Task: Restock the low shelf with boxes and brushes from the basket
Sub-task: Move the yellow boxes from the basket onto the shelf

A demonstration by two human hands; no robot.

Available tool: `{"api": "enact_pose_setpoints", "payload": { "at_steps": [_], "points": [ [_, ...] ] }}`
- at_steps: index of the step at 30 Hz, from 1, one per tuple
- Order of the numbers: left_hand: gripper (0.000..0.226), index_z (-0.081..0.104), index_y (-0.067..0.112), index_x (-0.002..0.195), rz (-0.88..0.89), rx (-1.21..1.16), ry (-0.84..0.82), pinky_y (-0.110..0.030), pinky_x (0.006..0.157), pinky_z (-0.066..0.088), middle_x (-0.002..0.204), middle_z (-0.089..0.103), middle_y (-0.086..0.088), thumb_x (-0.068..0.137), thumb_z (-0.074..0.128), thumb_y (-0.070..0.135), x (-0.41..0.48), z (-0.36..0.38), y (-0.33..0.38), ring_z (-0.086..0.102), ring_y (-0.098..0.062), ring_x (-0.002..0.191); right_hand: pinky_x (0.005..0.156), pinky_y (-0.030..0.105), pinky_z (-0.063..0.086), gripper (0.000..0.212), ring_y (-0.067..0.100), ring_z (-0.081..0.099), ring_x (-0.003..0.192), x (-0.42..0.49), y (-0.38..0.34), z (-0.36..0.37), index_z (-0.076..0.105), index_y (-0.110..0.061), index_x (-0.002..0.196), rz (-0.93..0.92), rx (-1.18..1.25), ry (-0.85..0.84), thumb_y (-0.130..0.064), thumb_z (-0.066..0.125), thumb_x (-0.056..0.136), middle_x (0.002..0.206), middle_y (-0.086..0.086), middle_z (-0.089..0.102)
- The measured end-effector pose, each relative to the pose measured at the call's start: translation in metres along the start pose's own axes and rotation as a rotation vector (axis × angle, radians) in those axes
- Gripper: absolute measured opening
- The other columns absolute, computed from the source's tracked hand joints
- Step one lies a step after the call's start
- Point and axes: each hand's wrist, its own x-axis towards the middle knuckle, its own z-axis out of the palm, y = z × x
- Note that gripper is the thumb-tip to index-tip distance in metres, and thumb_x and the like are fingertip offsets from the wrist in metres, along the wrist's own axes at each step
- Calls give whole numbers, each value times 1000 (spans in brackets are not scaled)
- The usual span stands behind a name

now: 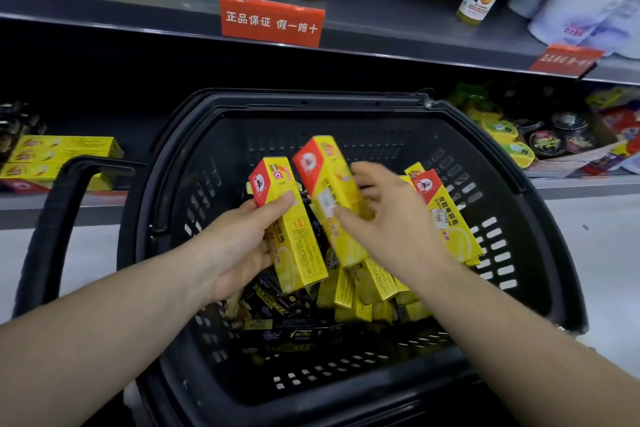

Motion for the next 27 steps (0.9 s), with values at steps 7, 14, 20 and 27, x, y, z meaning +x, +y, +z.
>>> {"api": "enact_pose_setpoints", "payload": {
  "at_steps": [7, 14, 20, 27],
  "points": [
    [40, 63, 13, 116, 32, 88, 122, -40, 79, 53, 104, 72, -10, 77, 71, 21, 0, -7, 1, 68, -26, 95, 85, 21, 49, 33, 2, 60, 94, -2, -14, 7, 57, -28, 125, -84, 48, -322, -34, 50, 94, 112, -14, 61],
    [34, 63, 17, 107, -7, 118, 168, -33, 64, 43, 93, 71, 0, 75, 75, 18, 1, -9, 0, 61, -14, 86, 98, 38, 41, 79, 31, 42, 129, 10, 45, 11, 22, -8, 144, 321, -687, -606, -41, 63, 85, 144, 13, 34],
    [36, 64, 17, 107, 65, 28, 188, -30, 59, 47, 87, 75, -1, 74, 75, 26, -5, -9, 4, 70, -16, 77, 63, 26, 40, 50, 23, 60, 91, 15, 36, 17, 40, -12, 124, 297, -405, -384, -32, 63, 84, 102, 4, 60],
    [57, 68, 21, 101, 199, -43, 145, -37, 74, 52, 89, 76, 1, 49, 77, 43, -21, -21, 23, 72, -18, 84, 64, 11, 49, 24, -7, 61, 76, 1, -40, -5, 51, -50, 101, 48, 383, -155, -36, 62, 85, 89, -26, 62]
  ]
}}
